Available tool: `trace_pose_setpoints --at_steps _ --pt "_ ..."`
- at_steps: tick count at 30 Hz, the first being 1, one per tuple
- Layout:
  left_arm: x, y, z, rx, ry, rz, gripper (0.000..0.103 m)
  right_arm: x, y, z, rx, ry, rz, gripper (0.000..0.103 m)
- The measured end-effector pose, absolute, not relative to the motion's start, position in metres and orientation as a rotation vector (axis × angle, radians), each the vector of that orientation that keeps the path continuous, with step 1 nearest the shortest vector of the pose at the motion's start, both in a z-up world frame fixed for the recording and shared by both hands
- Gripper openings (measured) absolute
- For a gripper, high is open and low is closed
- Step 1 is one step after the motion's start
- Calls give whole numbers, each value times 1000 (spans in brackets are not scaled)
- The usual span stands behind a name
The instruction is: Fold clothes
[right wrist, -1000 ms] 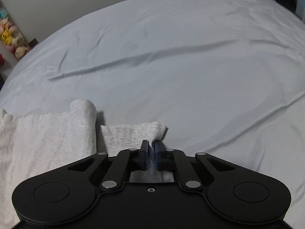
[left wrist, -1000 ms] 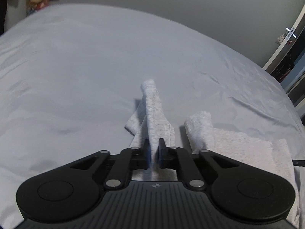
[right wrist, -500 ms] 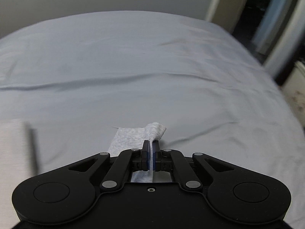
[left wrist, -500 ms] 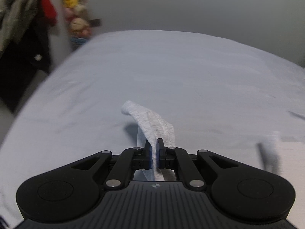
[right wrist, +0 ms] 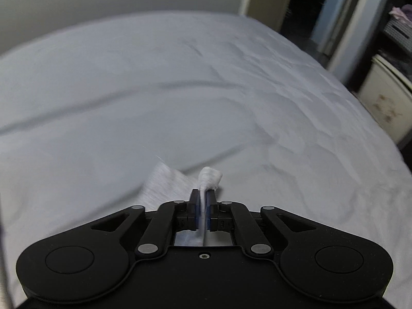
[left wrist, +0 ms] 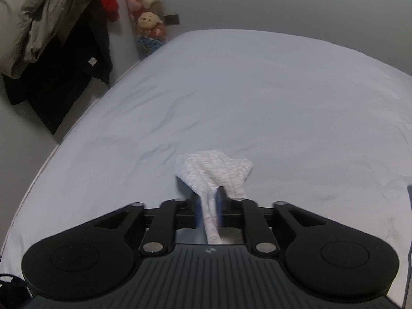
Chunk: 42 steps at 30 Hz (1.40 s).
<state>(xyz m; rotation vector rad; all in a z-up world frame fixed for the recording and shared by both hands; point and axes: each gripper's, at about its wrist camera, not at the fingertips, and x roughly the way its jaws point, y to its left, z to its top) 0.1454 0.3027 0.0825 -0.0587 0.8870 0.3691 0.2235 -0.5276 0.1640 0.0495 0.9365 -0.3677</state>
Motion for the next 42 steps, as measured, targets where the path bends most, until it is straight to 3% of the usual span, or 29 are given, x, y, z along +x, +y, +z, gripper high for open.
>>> trace_pose_setpoints --at_steps 1,2,15,26,27,28,29,30,36,39,41,42 --pt "143 304 86 -56 882 379 36 225 -528 167 31 932 -388 28" --pt "139 304 92 -51 871 391 39 224 -528 172 10 925 -414 33" --pt "110 311 145 -67 814 411 50 175 -500 191 -35 1020 -323 34" --pt "127 344 99 -370 891 362 48 154 -441 160 -52 1112 -192 34" --pt "130 342 94 -375 890 355 47 153 -438 157 -54 1118 -194 34" --pt "133 339 91 -379 882 333 35 154 -437 153 -56 1123 -194 34" --pt "136 336 87 -382 874 311 14 155 -438 150 -57 1127 -195 34" --pt "138 333 85 -383 869 298 7 157 -440 146 -58 1129 -197 34" --pt "147 296 100 -289 800 44 3 163 -440 135 -65 1142 -206 34" --pt "152 277 105 -280 827 -183 11 166 -438 135 -71 1147 -209 34" --pt "154 271 108 -241 828 -172 40 166 -439 135 -70 1147 -211 34" --pt "154 270 110 -223 821 -134 44 166 -438 135 -69 1147 -212 34"
